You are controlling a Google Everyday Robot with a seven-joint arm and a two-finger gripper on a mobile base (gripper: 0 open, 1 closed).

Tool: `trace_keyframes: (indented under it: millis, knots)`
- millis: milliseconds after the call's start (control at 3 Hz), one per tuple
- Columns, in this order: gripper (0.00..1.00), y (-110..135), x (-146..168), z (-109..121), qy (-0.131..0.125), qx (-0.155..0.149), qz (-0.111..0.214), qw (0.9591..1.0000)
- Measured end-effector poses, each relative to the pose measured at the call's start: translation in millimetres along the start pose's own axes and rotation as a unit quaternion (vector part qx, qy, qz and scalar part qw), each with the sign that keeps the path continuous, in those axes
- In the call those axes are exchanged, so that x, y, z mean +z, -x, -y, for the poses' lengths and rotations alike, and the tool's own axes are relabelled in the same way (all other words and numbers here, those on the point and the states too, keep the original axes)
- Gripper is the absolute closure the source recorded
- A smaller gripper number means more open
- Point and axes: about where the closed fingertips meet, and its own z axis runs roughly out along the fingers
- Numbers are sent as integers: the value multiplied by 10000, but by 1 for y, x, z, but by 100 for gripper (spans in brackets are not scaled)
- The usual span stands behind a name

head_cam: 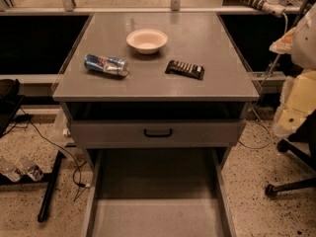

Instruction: Place rxbar chocolate into middle drawer

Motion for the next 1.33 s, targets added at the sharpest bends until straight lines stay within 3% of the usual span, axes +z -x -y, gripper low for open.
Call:
trace_keyframes:
  millis: [333,1000,1333]
  knots:
    - [0,0,0,0,-1,-1,1,10000]
    - [0,58,24,20,-162,-257,333,9990]
    - [0,89,42,39,-227,-482,651,9965]
